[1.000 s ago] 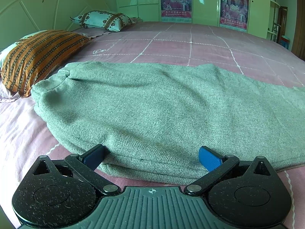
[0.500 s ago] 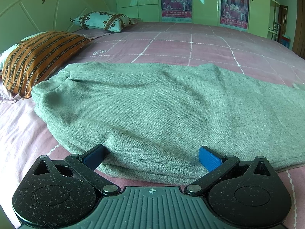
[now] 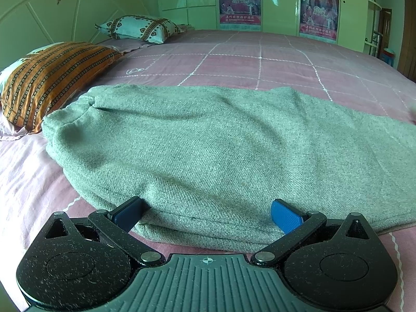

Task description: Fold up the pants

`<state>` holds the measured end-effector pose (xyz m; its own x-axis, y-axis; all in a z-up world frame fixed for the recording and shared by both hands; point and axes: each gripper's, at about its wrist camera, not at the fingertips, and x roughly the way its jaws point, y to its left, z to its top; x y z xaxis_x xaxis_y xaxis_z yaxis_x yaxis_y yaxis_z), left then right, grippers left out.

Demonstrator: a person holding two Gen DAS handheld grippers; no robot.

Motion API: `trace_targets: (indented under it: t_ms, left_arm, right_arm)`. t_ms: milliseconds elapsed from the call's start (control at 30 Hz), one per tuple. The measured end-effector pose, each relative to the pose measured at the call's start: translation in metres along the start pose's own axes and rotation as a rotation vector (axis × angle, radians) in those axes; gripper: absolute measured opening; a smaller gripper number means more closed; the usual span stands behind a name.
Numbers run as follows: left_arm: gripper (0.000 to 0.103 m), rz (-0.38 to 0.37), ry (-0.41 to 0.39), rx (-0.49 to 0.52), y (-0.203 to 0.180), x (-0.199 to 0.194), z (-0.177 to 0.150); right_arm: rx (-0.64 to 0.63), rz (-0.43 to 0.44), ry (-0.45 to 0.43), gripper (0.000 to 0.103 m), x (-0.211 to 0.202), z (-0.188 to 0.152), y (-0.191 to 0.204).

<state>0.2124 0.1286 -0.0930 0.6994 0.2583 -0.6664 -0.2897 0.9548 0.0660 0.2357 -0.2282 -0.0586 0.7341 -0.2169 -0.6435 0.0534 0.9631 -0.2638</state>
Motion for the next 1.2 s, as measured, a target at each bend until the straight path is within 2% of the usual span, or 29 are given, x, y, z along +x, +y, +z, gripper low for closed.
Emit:
trace_targets:
  t_ms: [67,133,167,233,267,333,400,500,667,833,933,967,1000,1067,1133,1167,1200]
  left_arm:
    - [0.103,0.000,-0.001,-0.001,0.000,0.000,0.000]
    - [0.103,-0.004,-0.003,-0.005,0.000,-0.001,0.000]
    - [0.103,-0.007,-0.004,-0.010,0.001,-0.001,0.000]
    - [0.103,-0.007,-0.004,-0.014,0.002,-0.001,-0.001]
    - [0.103,-0.006,-0.005,-0.014,0.001,-0.001,-0.001]
    - [0.103,-0.004,-0.005,-0.014,0.001,-0.002,-0.001]
    - [0.103,-0.002,-0.004,-0.012,0.000,-0.001,-0.001]
    - [0.103,-0.004,-0.005,-0.013,0.001,-0.001,-0.001]
    - [0.103,-0.002,-0.004,-0.010,0.000,-0.001,-0.001]
    - [0.103,-0.002,-0.005,-0.010,0.000,-0.001,-0.001]
    - [0.103,-0.001,-0.004,-0.010,0.000,-0.001,-0.001]
    - [0.103,-0.001,-0.004,-0.009,0.000,-0.001,-0.001]
    - [0.103,-0.001,-0.004,-0.009,0.000,-0.001,-0.001]
    - [0.103,0.000,-0.004,-0.009,0.000,-0.001,-0.001]
    - [0.103,0.000,-0.004,-0.007,-0.001,-0.001,-0.001]
    - [0.103,0.001,-0.004,-0.006,-0.001,-0.001,-0.001]
    - [0.103,0.001,-0.004,-0.005,-0.001,-0.001,-0.001]
  right_arm:
    - [0.247,0.059,0.007,0.000,-0.013,-0.016,-0.042]
    - [0.496,0.105,0.053,0.000,-0.017,-0.048,-0.081]
    - [0.576,0.120,0.086,0.000,-0.016,-0.068,-0.094]
    - [0.611,0.159,0.128,0.000,-0.015,-0.095,-0.103]
    - [0.609,0.165,0.109,0.000,-0.021,-0.101,-0.104]
    - [0.610,0.157,0.077,0.007,-0.033,-0.103,-0.109]
    - [0.599,0.151,0.049,0.022,-0.040,-0.098,-0.112]
    - [0.515,0.145,0.021,0.025,-0.036,-0.084,-0.109]
    - [0.282,0.041,-0.009,0.035,-0.036,-0.068,-0.089]
    - [0.018,0.009,-0.105,0.034,-0.047,-0.059,-0.058]
    - [-0.041,0.002,-0.138,0.033,-0.044,-0.052,-0.052]
    - [-0.036,0.015,-0.155,0.026,-0.044,-0.052,-0.054]
    - [0.026,0.044,-0.153,0.000,-0.044,-0.052,-0.063]
    - [0.319,0.116,-0.101,0.000,-0.041,-0.056,-0.098]
    - [0.737,0.176,-0.080,0.000,-0.038,-0.081,-0.148]
    - [1.017,0.242,-0.042,0.000,-0.028,-0.107,-0.174]
    - [1.185,0.290,0.004,0.000,-0.018,-0.127,-0.185]
